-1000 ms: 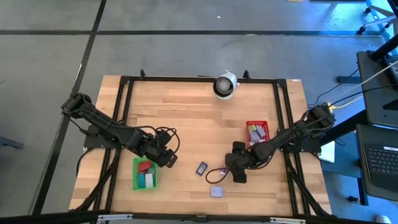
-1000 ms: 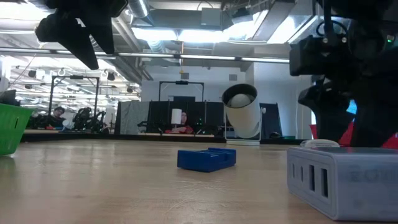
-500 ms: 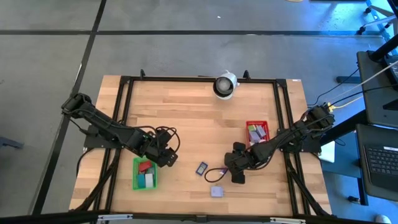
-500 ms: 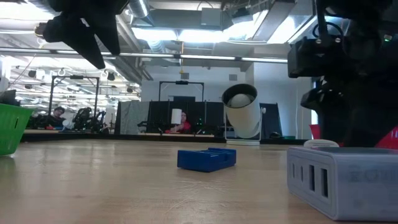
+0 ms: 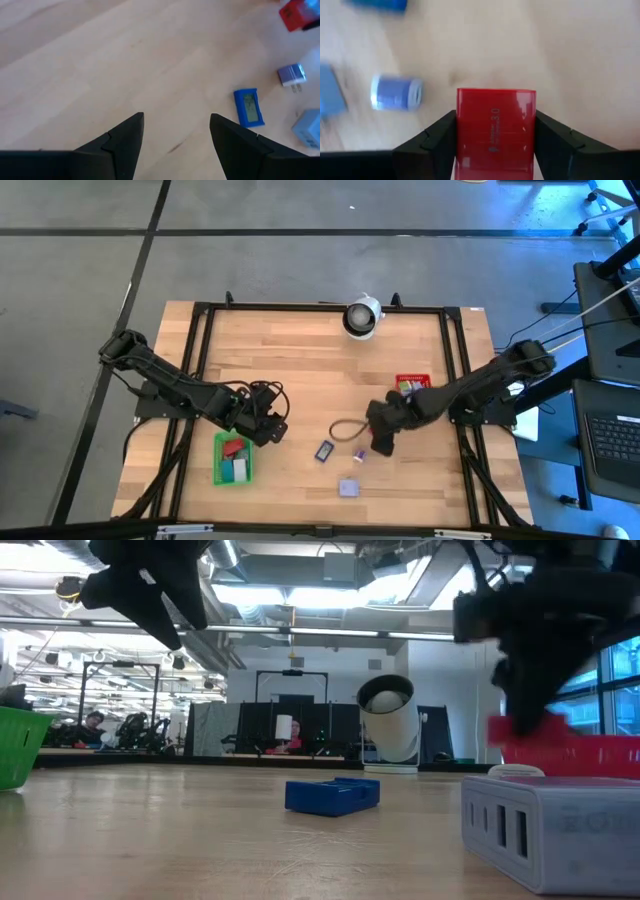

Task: Pick & Place Office items
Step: Put the red charger adapter into the red bin

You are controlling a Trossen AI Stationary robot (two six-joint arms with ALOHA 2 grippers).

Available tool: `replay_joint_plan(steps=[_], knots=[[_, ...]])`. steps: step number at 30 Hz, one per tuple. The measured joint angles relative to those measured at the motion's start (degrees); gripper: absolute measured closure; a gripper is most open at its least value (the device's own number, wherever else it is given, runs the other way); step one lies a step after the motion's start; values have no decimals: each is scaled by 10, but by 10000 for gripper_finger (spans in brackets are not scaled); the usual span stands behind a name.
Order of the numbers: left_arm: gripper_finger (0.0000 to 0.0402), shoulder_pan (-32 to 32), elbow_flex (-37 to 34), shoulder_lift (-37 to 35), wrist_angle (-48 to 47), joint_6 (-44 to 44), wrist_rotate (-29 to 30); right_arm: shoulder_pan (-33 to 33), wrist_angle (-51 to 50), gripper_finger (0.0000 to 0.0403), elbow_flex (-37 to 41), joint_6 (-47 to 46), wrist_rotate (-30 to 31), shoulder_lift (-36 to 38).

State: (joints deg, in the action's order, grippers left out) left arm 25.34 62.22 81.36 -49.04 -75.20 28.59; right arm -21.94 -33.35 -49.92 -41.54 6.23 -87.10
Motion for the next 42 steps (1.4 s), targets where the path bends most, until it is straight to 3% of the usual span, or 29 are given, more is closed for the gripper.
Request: replay_joint_plan(steps=[8, 15, 21, 26, 32, 42], knots=[[178, -26, 0, 0, 6, 0, 24, 64, 49, 193, 0, 1, 124, 128], [178, -53, 0, 0, 30, 0, 29, 77, 258, 193, 0, 79, 231, 181], [178, -74, 0, 0, 39, 0, 64, 77, 467, 191, 0, 200, 242, 182], [178, -89, 0, 0, 61, 0, 68, 77, 470, 190, -1, 214, 229, 190], [178, -91, 0, 0, 60, 0, 68, 81, 352, 190, -1, 178, 229, 220], [178, -91, 0, 0, 60, 15, 80, 104, -173, 190, 9, -124, 241, 256]])
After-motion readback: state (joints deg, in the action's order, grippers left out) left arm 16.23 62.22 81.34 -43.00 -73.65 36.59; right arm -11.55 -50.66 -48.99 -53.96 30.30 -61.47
